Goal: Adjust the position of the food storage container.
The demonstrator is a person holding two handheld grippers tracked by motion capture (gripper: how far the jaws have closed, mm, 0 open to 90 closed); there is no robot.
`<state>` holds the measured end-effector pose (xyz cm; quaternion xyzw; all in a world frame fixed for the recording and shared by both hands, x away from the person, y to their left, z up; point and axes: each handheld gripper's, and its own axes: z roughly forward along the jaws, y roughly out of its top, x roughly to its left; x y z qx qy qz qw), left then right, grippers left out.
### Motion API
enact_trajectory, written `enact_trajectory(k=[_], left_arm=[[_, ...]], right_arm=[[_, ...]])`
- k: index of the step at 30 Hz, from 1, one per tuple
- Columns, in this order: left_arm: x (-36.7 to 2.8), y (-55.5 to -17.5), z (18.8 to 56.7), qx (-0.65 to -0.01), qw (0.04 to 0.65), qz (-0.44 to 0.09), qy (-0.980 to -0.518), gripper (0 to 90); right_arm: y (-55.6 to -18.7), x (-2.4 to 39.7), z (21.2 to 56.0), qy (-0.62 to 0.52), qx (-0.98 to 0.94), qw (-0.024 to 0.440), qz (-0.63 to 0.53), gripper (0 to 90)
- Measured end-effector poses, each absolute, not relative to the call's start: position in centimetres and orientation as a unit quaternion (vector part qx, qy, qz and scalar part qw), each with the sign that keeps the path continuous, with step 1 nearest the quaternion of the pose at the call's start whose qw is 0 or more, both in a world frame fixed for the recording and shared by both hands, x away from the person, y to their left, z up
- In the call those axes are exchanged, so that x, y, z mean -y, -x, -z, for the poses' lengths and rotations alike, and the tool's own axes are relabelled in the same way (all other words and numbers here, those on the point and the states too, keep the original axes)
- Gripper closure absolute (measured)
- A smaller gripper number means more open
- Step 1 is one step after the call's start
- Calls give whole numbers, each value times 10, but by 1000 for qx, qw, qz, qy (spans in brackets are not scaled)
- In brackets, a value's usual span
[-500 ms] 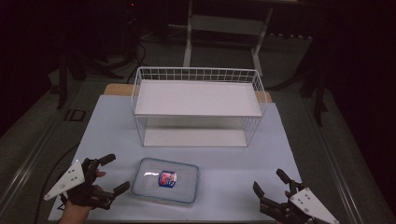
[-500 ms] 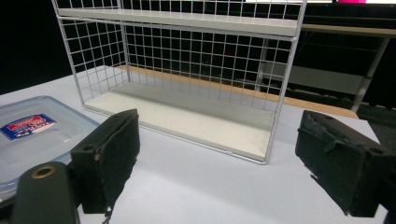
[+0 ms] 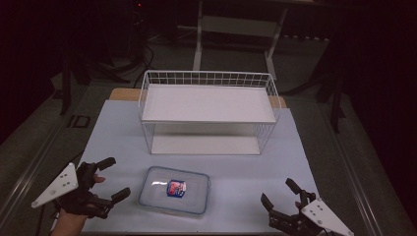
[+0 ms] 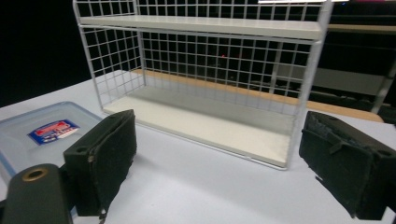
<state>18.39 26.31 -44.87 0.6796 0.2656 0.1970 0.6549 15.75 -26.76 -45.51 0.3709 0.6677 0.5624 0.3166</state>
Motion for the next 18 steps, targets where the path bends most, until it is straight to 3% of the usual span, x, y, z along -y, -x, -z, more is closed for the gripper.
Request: enact_trajectory(k=[5, 6, 8, 9, 12, 15, 17, 18], left_arm=[[-260, -186, 455, -267, 650, -202, -682, 0], [-260, -187, 455, -266, 647, -201, -685, 0], [-259, -187, 456, -264, 648, -203, -685, 0], [-259, -187, 456, -265, 645, -204, -687, 0], [-258, -188, 458, -265, 644, -206, -687, 0], [-257, -190, 461, -266, 640, -203, -692, 0], [-257, -191, 463, -267, 637, -202, -695, 0], [-257, -192, 465, -267, 635, -197, -698, 0]], right_arm=[[-158, 248, 459, -338, -706, 274, -559, 157], [-159, 239, 462, -326, -722, 240, -561, 223], [-159, 236, 463, -323, -727, 227, -562, 231], [-161, 228, 467, -317, -734, 186, -571, 300], [-162, 216, 473, -303, -752, 154, -565, 349], [-158, 194, 481, -273, -784, 142, -539, 528], [-157, 189, 483, -269, -789, 135, -536, 574], [-158, 180, 488, -261, -798, 107, -532, 682]])
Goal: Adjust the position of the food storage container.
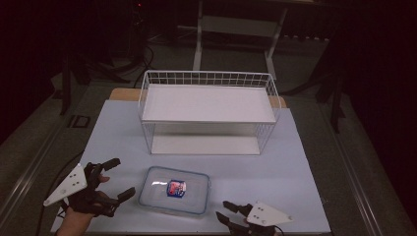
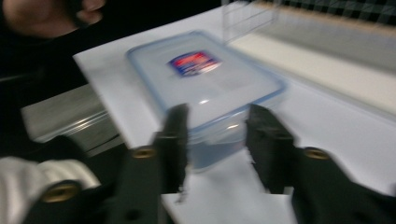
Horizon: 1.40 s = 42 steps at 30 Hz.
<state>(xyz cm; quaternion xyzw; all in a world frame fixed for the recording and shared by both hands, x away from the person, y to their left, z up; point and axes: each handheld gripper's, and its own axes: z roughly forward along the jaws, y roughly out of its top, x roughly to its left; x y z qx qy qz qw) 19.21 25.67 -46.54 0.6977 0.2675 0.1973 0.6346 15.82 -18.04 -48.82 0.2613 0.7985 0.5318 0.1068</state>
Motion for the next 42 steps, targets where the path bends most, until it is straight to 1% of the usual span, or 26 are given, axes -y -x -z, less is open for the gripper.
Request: enact_trajectory(k=[1, 3, 7, 8, 9, 13, 19, 23, 27, 28, 35, 42], left_arm=[[-257, -192, 465, -267, 635, -197, -698, 0], [-256, -194, 468, -269, 630, -196, -701, 0], [-254, -195, 472, -269, 626, -187, -708, 0], [-254, -196, 474, -271, 624, -183, -710, 0], [-253, -197, 475, -271, 622, -183, -712, 0], [-250, -198, 481, -275, 614, -185, -717, 0], [-250, -198, 483, -272, 615, -182, -717, 0], [-252, -198, 483, -274, 621, -177, -713, 0], [-252, -200, 484, -277, 627, -161, -710, 0], [-252, -199, 484, -276, 626, -162, -711, 0], [-250, -199, 484, -267, 623, -160, -718, 0], [-250, -199, 485, -267, 608, -172, -728, 0]], right_arm=[[-158, 180, 488, -261, -798, 107, -532, 682], [-158, 173, 492, -257, -806, 95, -525, 765], [-158, 159, 499, -240, -820, 70, -514, 882], [-158, 156, 500, -235, -823, 65, -513, 896], [-157, 147, 503, -224, -829, 54, -510, 897], [-154, 132, 510, -212, -837, 41, -503, 898], [-157, 110, 519, -199, -851, 46, -484, 898], [-164, 110, 520, -215, -852, 59, -474, 899], [-167, 113, 520, -221, -850, 61, -474, 899], [-167, 113, 519, -225, -850, 68, -471, 899], [-175, 116, 519, -234, -846, 77, -473, 899], [-183, 118, 518, -242, -843, 87, -473, 899]])
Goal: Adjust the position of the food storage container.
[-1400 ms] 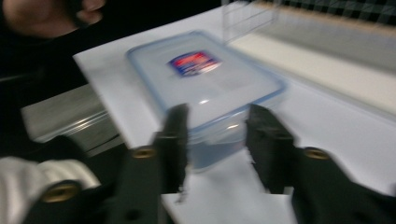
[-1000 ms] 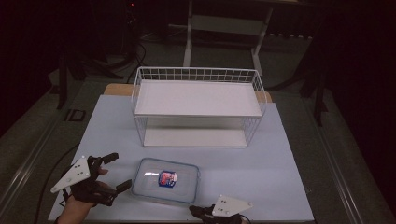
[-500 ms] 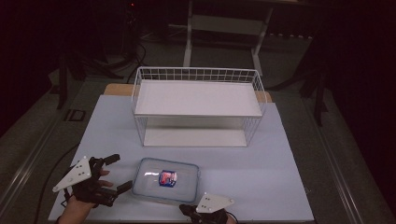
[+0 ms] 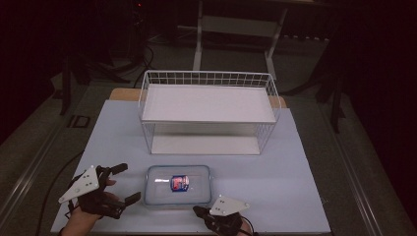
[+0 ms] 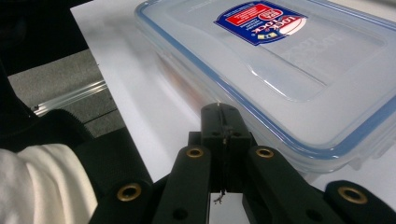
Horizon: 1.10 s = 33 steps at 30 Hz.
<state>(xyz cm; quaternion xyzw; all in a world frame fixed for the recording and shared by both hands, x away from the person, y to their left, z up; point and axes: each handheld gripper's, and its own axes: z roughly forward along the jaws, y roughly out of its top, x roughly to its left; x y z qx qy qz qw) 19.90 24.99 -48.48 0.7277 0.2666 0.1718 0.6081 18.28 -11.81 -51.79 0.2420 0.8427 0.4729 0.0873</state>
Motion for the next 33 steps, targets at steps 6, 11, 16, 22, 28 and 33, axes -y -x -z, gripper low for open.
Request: enact_trajectory(k=[6, 11, 16, 22, 28, 33], left_arm=[[-250, -200, 485, -274, 591, -154, -743, 29], [-253, -199, 482, -283, 569, -122, -763, 37], [-260, -203, 484, -295, 542, -116, -778, 306], [-262, -213, 493, -308, 487, -126, -808, 650], [-255, -223, 507, -318, 438, -101, -835, 801], [-245, -227, 514, -314, 422, -85, -846, 887]], right_arm=[[-183, 119, 515, -252, -836, 87, -480, 873], [-176, 124, 501, -241, -823, 104, -505, 774], [-175, 143, 481, -246, -800, 138, -529, 541], [-177, 167, 466, -260, -777, 148, -554, 178], [-175, 188, 458, -267, -756, 163, -574, 143], [-174, 199, 458, -277, -745, 172, -581, 146]])
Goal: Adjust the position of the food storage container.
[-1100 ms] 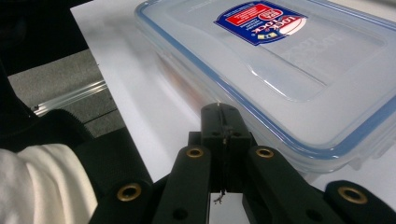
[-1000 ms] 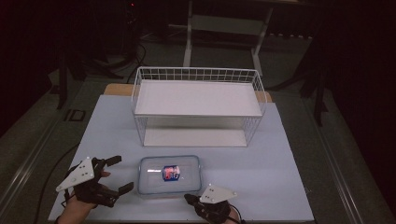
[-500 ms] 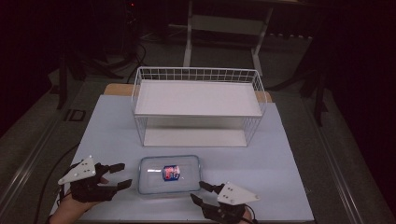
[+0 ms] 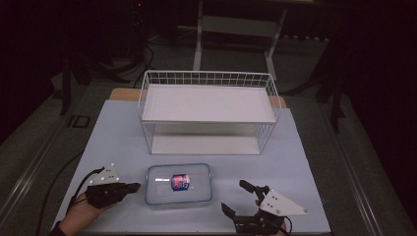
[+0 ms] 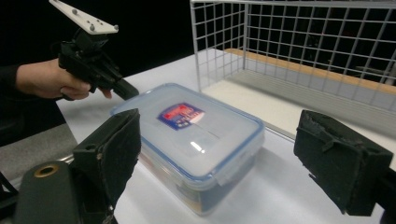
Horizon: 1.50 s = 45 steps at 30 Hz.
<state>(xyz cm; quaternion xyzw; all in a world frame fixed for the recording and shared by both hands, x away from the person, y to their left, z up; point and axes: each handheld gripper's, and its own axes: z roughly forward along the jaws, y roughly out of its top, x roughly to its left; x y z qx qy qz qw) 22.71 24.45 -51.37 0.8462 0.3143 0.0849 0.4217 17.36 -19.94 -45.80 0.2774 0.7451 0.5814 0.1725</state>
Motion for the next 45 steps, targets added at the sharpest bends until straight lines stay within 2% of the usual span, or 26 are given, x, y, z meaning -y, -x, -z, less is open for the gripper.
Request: enact_trajectory(k=[5, 20, 45], left_arm=[[-236, -230, 516, -315, 412, -81, -851, 888], [-194, -253, 515, -278, 386, -68, -877, 888], [-148, -277, 515, -259, 389, -48, -883, 889]], right_arm=[[-172, 202, 459, -280, -748, 189, -572, 149], [-173, 203, 461, -279, -749, 188, -571, 156], [-173, 217, 462, -282, -750, 217, -557, 183]])
